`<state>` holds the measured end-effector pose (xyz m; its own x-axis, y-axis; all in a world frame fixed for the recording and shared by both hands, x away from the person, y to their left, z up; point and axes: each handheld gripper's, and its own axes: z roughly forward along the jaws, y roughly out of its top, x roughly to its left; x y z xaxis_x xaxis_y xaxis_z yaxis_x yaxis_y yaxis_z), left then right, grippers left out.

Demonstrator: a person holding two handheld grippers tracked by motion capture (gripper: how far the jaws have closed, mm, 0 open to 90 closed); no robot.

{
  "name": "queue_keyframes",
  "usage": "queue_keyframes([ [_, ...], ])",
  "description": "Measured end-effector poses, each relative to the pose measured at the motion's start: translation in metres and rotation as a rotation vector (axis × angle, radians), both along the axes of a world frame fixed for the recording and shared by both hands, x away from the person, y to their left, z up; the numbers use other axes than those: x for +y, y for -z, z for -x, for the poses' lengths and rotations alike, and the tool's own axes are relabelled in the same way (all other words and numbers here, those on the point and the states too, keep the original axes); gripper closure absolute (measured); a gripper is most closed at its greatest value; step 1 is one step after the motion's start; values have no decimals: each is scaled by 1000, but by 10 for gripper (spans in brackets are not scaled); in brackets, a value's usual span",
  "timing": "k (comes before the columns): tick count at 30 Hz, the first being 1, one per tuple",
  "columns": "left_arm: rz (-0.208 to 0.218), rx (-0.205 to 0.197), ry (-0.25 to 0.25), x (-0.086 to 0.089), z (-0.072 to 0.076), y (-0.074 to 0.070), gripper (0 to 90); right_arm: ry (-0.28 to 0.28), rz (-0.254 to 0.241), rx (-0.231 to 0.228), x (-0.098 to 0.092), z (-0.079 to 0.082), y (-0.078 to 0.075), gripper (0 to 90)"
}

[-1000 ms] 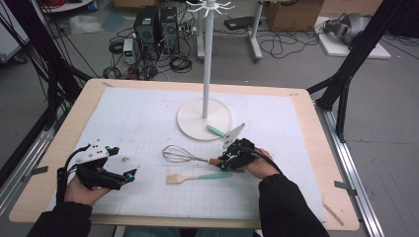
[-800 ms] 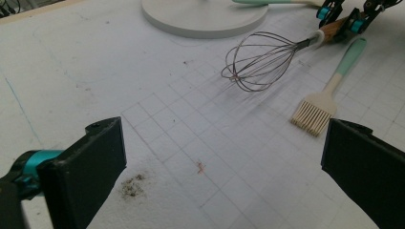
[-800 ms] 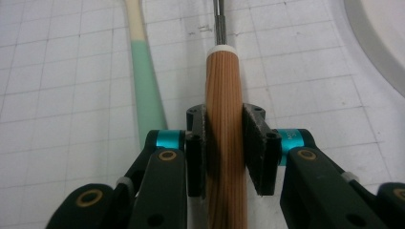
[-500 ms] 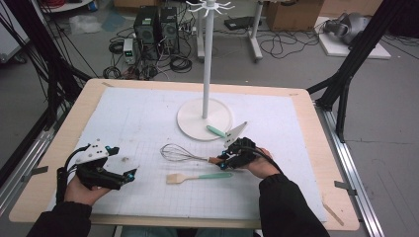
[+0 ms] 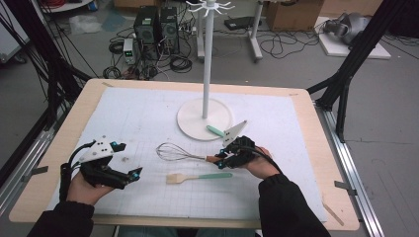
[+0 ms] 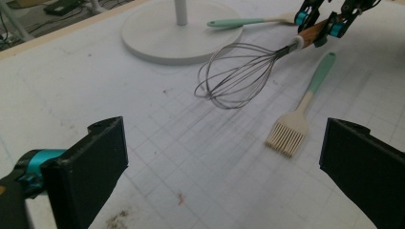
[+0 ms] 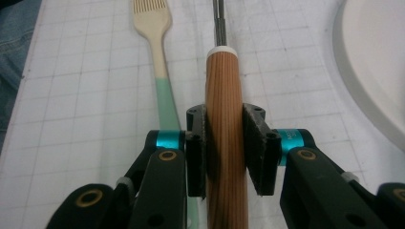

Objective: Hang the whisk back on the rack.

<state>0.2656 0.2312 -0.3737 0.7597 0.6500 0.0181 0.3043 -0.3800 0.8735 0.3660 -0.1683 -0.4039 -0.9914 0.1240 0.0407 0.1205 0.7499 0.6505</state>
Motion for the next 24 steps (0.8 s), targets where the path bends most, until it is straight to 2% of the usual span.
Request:
queue_keyframes([
  [1, -5, -4, 25, -5, -2, -4, 41, -2, -1, 0, 1, 1, -2, 722],
  [5, -3, -10, 51, -14, -5, -9, 58, -23, -6, -11, 5, 5, -9, 723],
  [9, -4, -14, 84, -25, -10, -15, 75, -54, -10, 2, 9, 8, -11, 724],
  [12, -3, -11, 112, -35, -14, -20, 83, -45, -8, -18, 11, 10, -14, 724],
  [15, -15, -12, 147, -45, -19, -25, 104, -59, -32, -27, 15, 12, -19, 723],
  [19, -31, 0, 209, -59, -23, -30, 154, -50, -29, -30, 18, 13, -21, 723],
  [24, -61, 8, 262, -72, -29, -36, 213, -51, -23, -39, 24, 16, -26, 723],
])
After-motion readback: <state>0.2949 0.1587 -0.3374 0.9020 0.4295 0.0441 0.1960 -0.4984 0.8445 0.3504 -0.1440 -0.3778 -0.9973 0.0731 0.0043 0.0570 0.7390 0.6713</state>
